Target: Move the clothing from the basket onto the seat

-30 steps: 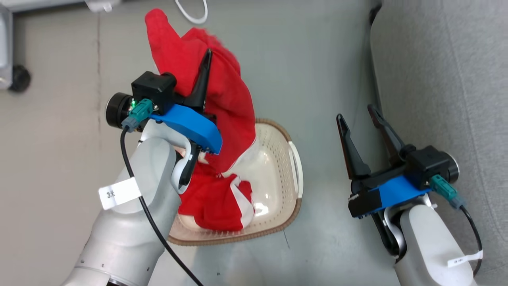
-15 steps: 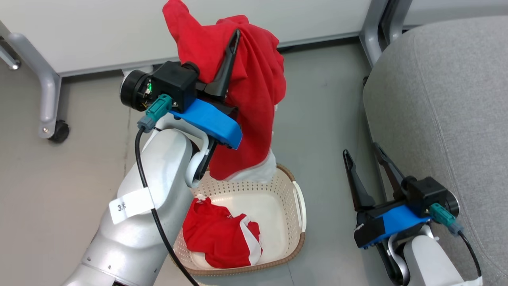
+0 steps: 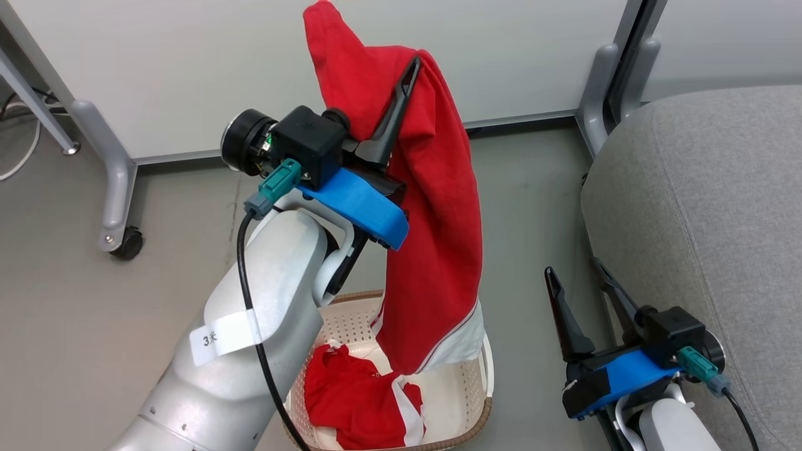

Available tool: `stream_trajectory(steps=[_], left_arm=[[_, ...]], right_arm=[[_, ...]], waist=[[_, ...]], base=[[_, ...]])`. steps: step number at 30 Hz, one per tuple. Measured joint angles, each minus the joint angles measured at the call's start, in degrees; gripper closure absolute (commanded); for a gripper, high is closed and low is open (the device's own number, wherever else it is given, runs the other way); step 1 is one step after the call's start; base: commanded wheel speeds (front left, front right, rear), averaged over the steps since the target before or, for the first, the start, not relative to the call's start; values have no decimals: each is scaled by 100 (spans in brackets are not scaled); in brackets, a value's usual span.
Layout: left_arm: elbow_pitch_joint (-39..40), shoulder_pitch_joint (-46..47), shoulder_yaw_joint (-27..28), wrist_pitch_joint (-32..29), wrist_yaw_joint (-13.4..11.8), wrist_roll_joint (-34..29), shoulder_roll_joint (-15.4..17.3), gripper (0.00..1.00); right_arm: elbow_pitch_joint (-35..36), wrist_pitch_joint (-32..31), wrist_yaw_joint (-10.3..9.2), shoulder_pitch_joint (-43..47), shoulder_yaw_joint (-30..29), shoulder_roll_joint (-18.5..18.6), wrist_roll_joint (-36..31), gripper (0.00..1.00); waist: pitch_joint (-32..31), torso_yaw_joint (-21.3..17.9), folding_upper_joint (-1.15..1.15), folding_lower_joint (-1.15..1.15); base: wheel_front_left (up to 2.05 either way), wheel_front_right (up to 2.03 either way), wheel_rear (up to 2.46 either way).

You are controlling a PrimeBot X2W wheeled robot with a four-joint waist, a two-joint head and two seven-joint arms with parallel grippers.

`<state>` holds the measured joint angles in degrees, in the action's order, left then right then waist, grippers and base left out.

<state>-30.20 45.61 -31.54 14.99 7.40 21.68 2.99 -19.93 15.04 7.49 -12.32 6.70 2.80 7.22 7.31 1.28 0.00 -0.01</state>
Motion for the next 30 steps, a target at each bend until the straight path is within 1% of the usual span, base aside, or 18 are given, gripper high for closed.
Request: stream_trajectory(steps=[7, 12, 23, 27, 30], left_arm=[[46, -73, -52, 0, 0, 11, 11, 100], [75, -91, -71, 0, 0, 11, 16, 100], [158, -44, -159, 0, 1, 10, 19, 100], [201, 46, -188, 0, 1, 10, 14, 100], [223, 70, -225, 0, 1, 8, 11, 100]], right_arm=[[80, 0, -1, 19, 27, 0, -20, 0], [157, 0, -1, -208, 248, 1, -108, 0], [179, 0, -1, -1273, 1160, 0, -293, 0], [90, 0, 0, -1671, 1513, -1, -298, 0], [-33, 1, 0, -1942, 1668, -2, -256, 0]], waist=[[-123, 50, 0, 0], [-145, 73, 0, 0], [21, 163, 0, 1], [126, 201, 0, 1], [199, 246, 0, 1]], base=[[0, 0, 0], [0, 0, 0], [0, 0, 0], [0, 0, 0], [0, 0, 0]])
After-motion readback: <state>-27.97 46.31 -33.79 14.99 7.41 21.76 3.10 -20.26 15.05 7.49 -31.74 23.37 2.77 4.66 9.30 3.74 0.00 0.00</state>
